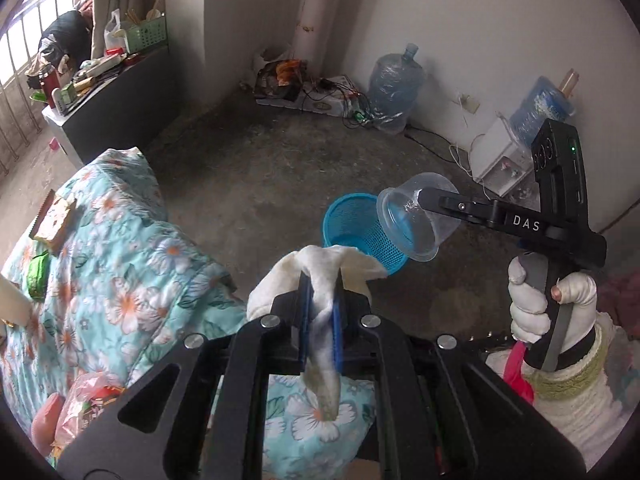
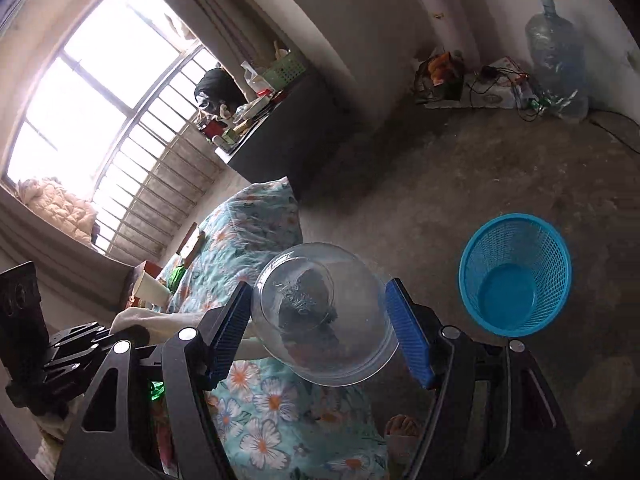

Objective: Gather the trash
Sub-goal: 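Carry tissue and cup to the blue wastebasket and release both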

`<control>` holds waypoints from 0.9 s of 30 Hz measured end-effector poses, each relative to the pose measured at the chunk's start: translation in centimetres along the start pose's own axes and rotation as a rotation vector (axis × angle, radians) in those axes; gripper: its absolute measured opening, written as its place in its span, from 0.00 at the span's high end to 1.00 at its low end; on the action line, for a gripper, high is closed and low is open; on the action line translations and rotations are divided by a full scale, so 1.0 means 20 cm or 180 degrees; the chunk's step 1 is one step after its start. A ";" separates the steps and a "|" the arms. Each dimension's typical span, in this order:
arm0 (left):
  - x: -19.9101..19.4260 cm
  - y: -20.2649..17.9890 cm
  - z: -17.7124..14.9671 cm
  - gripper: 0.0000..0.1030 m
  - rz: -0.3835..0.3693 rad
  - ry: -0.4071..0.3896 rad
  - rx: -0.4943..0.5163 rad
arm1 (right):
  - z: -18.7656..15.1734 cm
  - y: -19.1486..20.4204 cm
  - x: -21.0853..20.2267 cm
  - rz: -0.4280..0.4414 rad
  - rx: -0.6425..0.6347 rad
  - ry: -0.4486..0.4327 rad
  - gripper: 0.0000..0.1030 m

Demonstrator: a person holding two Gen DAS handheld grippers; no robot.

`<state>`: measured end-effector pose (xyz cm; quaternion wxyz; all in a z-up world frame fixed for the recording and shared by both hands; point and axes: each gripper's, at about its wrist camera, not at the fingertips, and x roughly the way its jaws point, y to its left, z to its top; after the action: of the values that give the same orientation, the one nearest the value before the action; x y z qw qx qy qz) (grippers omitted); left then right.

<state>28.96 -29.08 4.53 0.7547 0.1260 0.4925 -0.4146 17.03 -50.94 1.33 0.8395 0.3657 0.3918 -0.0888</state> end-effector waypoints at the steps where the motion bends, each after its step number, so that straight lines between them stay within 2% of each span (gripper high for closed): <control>1: 0.11 -0.05 0.02 0.93 -0.0037 0.0086 0.0090 | 0.01 -0.09 0.00 -0.0046 0.0094 -0.0005 0.35; 8: 0.82 -0.48 0.18 0.93 -0.0117 0.0572 0.0683 | 0.10 -0.66 0.15 -0.0263 0.0786 0.0025 0.35; 12: 1.12 -0.66 0.26 0.92 -0.0111 0.0681 0.0815 | 0.19 -0.90 0.31 -0.0338 0.1049 0.0065 0.35; 14: 1.25 -0.70 0.30 0.88 -0.0036 0.0648 0.0844 | 0.23 -1.00 0.40 -0.0373 0.1152 0.0076 0.34; 15: 1.32 -0.72 0.31 0.78 -0.0009 0.0636 0.0856 | 0.24 -1.05 0.44 -0.0374 0.1199 0.0075 0.34; 16: 1.38 -0.73 0.33 0.62 0.0022 0.0628 0.0865 | 0.26 -1.10 0.49 -0.0388 0.1266 0.0076 0.34; 18: 1.46 -0.74 0.34 0.44 0.0082 0.0567 0.0846 | 0.25 -1.21 0.55 -0.0481 0.1436 0.0059 0.27; 22: 1.49 -0.73 0.36 0.39 -0.0010 0.0505 0.0690 | 0.18 -1.32 0.58 -0.0418 0.1623 -0.0078 0.25; 27: 1.38 -0.74 0.35 0.38 -0.0023 0.0253 0.0810 | 0.05 -1.32 0.42 -0.0373 0.1599 -0.0403 0.25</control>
<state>27.07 -56.29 -12.21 0.7111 0.2351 0.4659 -0.4712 11.88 -69.44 -18.70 0.7387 0.5330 0.3247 -0.2545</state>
